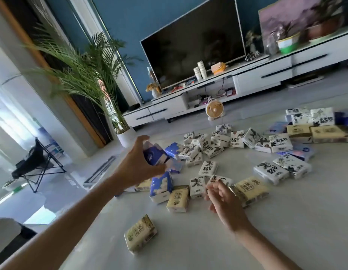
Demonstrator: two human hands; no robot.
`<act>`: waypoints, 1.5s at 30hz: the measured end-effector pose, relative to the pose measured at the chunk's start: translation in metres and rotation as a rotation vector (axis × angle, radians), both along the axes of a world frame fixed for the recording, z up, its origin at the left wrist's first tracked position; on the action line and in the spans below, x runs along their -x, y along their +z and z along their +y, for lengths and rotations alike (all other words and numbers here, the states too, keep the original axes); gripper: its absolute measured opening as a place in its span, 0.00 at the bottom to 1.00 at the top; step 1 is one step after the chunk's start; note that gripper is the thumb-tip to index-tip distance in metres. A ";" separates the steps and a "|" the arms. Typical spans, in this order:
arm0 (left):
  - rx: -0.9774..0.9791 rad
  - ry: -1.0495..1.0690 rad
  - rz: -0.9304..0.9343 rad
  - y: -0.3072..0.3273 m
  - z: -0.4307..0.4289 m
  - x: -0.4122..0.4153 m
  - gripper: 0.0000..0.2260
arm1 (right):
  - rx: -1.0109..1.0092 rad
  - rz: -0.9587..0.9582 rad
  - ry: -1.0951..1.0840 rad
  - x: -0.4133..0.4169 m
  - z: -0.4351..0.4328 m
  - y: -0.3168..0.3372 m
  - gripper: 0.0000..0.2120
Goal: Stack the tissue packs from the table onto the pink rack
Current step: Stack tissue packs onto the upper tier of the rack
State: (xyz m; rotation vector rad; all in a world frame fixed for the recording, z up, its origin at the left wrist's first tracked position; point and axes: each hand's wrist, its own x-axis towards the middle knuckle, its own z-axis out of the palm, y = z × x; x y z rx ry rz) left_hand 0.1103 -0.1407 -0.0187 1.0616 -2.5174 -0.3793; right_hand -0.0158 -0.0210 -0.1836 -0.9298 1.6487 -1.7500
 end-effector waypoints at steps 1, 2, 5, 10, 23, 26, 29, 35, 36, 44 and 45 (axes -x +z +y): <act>0.019 -0.105 -0.027 0.006 0.025 0.001 0.36 | 0.014 -0.018 0.038 0.000 0.017 0.009 0.09; 0.040 -0.193 -0.054 0.011 0.047 0.004 0.38 | 0.041 -0.062 0.089 0.000 0.035 0.023 0.12; 0.122 -0.386 -0.094 0.018 0.104 0.026 0.40 | 0.178 -0.168 0.172 0.007 0.082 0.084 0.21; 0.239 -0.587 0.037 0.033 0.172 0.075 0.40 | 0.339 0.012 0.016 0.035 0.158 0.151 0.06; -0.054 -0.855 0.142 0.039 0.271 0.213 0.31 | 0.183 -0.135 -0.336 0.147 0.281 0.164 0.10; -0.141 -0.866 0.175 0.049 0.277 0.242 0.29 | 0.113 -0.086 -0.369 0.178 0.286 0.181 0.11; -0.257 -0.801 0.230 0.065 0.264 0.275 0.29 | 0.071 -0.007 -0.464 0.216 0.287 0.197 0.12; -0.245 -0.802 -0.163 0.052 0.240 0.317 0.29 | -0.290 0.247 -0.599 0.279 0.277 0.201 0.12; -0.268 -0.808 -0.195 0.047 0.240 0.322 0.30 | -0.326 0.263 -0.604 0.286 0.274 0.198 0.11; -0.307 -0.847 -0.330 0.029 0.238 0.338 0.35 | -0.692 0.700 -0.643 0.291 0.262 0.181 0.09; -0.317 -0.839 -0.311 0.027 0.236 0.338 0.36 | -0.745 0.766 -0.643 0.290 0.262 0.180 0.14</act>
